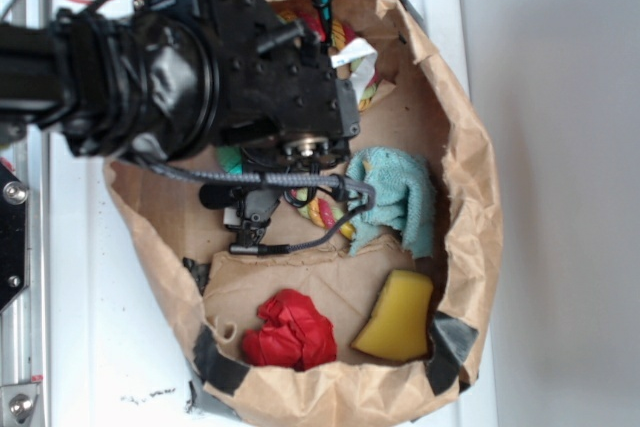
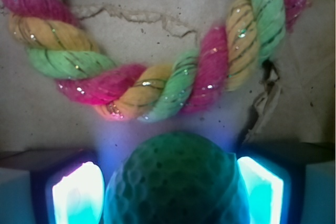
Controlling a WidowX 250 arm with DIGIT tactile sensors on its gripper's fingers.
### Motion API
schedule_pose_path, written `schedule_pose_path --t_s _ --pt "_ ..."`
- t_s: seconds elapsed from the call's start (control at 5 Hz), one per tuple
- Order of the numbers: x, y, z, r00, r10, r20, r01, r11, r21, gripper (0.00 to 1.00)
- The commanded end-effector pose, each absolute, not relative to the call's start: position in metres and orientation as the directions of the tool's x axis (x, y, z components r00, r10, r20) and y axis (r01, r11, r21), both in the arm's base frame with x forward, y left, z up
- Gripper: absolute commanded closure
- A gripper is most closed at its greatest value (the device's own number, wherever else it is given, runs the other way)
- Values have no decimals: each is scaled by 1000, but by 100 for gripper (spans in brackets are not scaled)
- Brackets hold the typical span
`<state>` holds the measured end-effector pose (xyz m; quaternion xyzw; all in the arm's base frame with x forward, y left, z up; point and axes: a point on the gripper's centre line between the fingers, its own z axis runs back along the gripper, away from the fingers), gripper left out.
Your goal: Grab the green ball.
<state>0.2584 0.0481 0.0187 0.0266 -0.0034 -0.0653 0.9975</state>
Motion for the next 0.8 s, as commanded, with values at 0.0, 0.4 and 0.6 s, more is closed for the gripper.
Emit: schedule_pose_path --t_s 0.0,0.4,0.6 --pt "264 48 23 994 -105 21 104 993 48 100" --pt "266 56 47 997 -61 49 61 998 8 100" --pt "260 52 70 995 -64 81 67 997 -31 100"
